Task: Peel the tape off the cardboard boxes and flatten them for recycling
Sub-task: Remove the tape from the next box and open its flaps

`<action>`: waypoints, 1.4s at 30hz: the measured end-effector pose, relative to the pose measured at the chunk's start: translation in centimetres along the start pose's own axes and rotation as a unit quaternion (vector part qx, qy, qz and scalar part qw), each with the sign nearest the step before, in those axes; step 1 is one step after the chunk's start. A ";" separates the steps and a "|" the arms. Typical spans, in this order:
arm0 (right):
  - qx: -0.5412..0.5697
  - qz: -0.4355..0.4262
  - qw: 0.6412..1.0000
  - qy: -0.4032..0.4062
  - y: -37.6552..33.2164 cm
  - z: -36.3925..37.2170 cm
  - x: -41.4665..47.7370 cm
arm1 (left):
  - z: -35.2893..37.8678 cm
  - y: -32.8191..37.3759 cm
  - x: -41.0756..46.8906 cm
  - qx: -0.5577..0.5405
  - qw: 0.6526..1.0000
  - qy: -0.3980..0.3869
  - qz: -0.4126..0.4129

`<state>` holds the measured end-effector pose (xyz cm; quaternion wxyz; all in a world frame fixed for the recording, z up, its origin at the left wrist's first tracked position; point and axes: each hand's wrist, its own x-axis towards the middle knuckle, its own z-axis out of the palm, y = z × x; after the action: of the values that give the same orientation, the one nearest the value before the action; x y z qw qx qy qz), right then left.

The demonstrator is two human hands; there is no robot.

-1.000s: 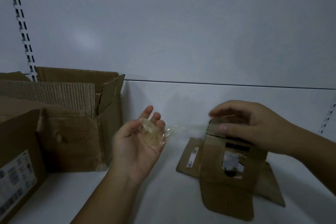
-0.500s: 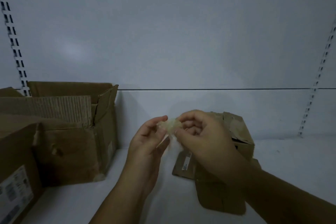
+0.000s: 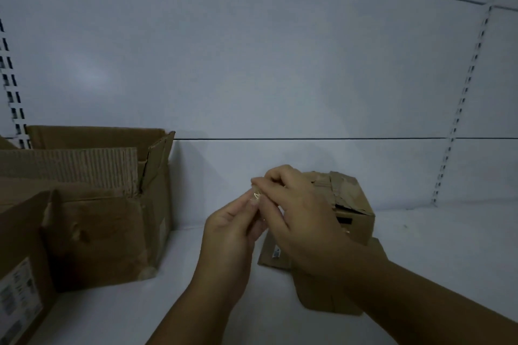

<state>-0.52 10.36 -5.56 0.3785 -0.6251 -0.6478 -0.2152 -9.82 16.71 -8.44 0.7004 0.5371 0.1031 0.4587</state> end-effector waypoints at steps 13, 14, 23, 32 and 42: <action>-0.112 0.001 0.993 -0.040 -3.6 -1.0 -0.3 | -1.2 0.5 0.1 -0.312 0.923 -0.169 -0.148; -0.120 0.007 0.991 -0.052 -3.6 -1.0 -0.6 | -1.3 0.7 0.0 -0.312 0.921 -0.188 -0.137; -0.020 0.029 0.976 -0.215 -2.1 -3.4 -3.5 | 1.4 -0.3 -0.9 -0.034 0.993 -0.058 -0.096; 0.321 0.213 0.914 -0.127 4.6 -15.0 -8.6 | 10.2 -1.4 -1.9 0.105 0.989 -0.078 -0.063; 0.336 0.384 0.821 -0.257 18.5 -27.7 -25.6 | 27.3 -18.0 -10.5 0.072 0.863 -0.358 -0.349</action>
<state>21.90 -24.70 -11.38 0.4367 -0.6899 -0.4615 0.3469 11.30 -9.22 -16.34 0.7628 0.6422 0.0581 -0.0480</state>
